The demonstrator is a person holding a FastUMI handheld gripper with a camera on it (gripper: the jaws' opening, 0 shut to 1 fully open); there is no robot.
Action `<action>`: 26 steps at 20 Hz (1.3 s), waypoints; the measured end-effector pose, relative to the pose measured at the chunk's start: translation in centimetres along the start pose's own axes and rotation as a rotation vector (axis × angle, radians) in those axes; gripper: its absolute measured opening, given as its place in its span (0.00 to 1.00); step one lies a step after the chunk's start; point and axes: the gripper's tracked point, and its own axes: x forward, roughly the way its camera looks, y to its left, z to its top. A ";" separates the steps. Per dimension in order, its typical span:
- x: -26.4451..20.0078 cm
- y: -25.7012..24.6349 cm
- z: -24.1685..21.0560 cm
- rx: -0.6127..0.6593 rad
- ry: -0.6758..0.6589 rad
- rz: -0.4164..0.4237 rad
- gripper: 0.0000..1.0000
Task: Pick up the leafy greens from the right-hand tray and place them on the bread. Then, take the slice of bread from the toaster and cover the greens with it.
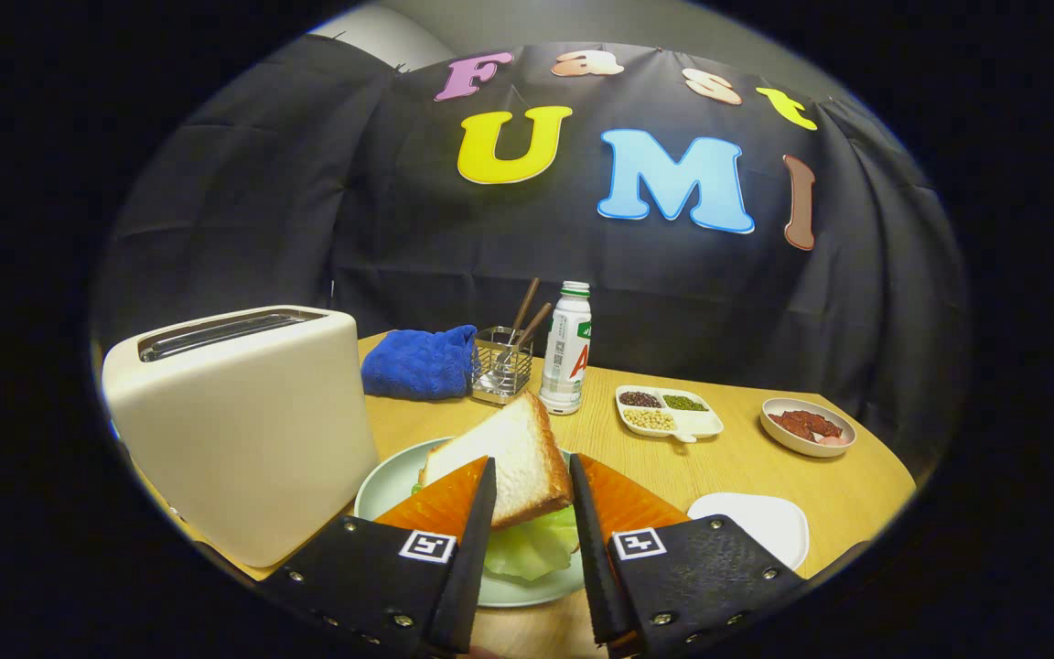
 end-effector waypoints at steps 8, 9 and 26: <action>-0.6 -0.5 0.8 0.006 -0.018 0.018 0.49; -0.9 -0.6 1.1 0.010 -0.030 0.019 0.49; -8.0 -18.6 4.1 0.099 -0.196 -0.169 0.49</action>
